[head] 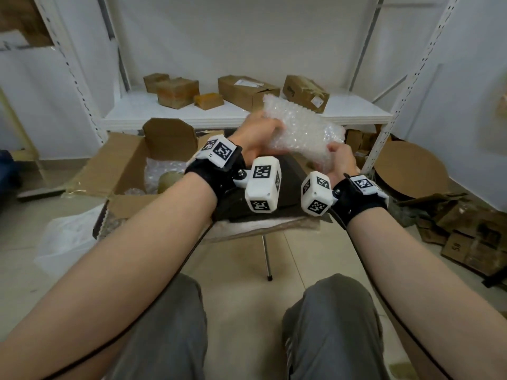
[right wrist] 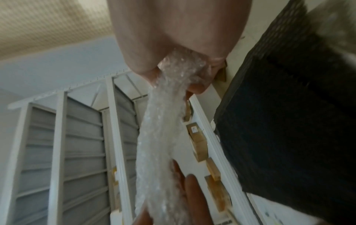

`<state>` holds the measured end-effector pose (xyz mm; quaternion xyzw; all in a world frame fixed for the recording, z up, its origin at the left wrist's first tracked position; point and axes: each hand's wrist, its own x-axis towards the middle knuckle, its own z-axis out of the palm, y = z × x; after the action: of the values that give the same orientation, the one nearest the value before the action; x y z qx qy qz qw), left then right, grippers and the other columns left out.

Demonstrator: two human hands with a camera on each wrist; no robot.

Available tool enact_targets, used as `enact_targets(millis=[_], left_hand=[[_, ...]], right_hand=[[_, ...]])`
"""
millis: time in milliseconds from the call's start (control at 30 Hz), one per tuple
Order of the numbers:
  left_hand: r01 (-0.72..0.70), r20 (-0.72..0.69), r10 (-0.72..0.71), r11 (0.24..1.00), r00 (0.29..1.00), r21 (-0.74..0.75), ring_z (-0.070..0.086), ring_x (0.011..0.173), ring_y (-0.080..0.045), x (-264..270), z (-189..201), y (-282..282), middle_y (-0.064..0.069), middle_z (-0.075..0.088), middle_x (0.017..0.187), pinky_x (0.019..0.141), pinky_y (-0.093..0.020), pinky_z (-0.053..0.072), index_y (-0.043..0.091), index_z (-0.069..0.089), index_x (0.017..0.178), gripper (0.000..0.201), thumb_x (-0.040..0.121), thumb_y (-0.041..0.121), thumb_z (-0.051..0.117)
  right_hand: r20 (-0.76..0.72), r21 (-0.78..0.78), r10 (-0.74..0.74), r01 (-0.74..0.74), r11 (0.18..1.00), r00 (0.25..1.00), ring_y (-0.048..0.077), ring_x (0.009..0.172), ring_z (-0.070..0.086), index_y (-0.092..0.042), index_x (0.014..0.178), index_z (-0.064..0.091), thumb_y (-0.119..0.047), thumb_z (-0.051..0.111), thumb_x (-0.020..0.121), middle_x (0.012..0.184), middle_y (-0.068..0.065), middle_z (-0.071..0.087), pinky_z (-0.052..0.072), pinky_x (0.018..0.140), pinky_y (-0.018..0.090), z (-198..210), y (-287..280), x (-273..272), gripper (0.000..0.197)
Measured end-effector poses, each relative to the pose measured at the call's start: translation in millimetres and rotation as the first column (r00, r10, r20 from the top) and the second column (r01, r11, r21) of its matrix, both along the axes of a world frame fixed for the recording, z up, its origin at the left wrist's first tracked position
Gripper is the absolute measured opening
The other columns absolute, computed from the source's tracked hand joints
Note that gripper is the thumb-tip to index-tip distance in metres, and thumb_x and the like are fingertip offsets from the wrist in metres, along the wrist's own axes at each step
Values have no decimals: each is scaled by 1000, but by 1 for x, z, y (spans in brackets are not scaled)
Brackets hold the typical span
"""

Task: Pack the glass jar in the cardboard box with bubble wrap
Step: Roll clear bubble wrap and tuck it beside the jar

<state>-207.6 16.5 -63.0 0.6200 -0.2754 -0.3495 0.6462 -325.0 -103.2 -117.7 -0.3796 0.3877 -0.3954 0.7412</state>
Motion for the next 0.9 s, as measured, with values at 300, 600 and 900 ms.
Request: enact_targets(millis=[300, 600, 900], left_hand=[[-230, 279, 148, 929, 949, 289, 56, 47, -8, 71, 37, 121, -3, 57, 76, 35, -15, 43, 13, 55, 83, 13, 91, 7, 64], [-428, 300, 340, 850, 891, 308, 52, 65, -18, 122, 8, 166, -19, 51, 118, 49, -28, 46, 30, 23, 149, 93, 76, 11, 79], [-359, 542, 55, 805, 838, 473, 66, 91, -24, 138, 0, 168, -11, 69, 111, 76, -32, 51, 7, 68, 112, 51, 70, 30, 84]], right_hand=[[-164, -303, 235, -276, 912, 958, 29, 99, 59, -17, 84, 57, -2, 57, 86, 95, 6, 60, 52, 85, 42, 48, 64, 80, 15], [-444, -525, 280, -501, 688, 851, 20, 96, 56, -9, 134, 48, 1, 53, 89, 118, 10, 62, 52, 92, 42, 48, 106, 132, 46], [-477, -559, 181, -456, 693, 860, 20, 97, 58, -16, 121, 51, -2, 57, 90, 95, -6, 52, 52, 87, 36, 46, 107, 156, 34]])
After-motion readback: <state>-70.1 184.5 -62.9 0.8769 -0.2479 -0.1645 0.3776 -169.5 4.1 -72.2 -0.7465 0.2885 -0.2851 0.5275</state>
